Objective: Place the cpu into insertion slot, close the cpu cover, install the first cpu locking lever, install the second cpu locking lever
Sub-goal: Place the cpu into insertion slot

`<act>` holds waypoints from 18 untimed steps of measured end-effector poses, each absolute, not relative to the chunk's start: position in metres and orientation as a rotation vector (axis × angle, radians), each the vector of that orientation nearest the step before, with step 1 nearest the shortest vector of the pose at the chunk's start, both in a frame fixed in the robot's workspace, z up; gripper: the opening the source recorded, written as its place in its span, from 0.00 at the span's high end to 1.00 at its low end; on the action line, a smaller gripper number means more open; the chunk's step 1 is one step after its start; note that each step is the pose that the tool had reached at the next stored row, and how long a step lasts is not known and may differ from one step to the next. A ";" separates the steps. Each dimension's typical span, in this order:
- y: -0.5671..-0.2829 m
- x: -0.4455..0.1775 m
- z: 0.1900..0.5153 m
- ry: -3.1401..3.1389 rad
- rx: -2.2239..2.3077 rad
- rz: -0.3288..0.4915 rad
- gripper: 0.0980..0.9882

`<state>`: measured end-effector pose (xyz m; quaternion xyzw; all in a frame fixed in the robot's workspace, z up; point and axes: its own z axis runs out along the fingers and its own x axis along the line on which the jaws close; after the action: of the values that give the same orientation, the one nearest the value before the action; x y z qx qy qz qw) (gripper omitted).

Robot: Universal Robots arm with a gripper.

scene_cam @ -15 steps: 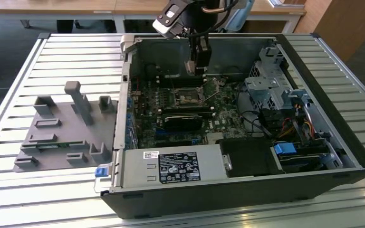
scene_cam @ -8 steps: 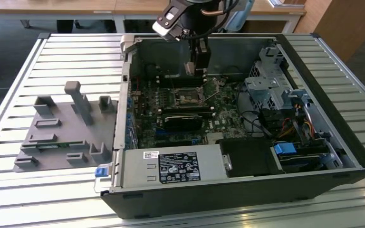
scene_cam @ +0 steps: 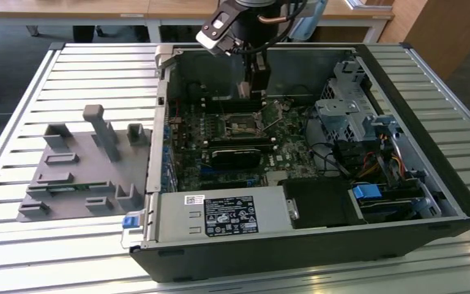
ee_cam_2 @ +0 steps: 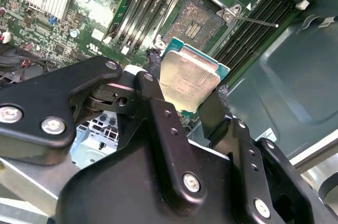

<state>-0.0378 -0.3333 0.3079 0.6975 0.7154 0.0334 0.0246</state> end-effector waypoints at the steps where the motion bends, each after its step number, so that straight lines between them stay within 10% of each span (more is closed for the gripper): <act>1: -0.333 -0.038 0.307 2.213 2.158 0.103 0.51; 18: -0.333 -0.038 0.301 2.213 2.158 0.103 0.51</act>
<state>-0.0383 -0.3333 0.3010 0.6975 0.7154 0.0334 0.0246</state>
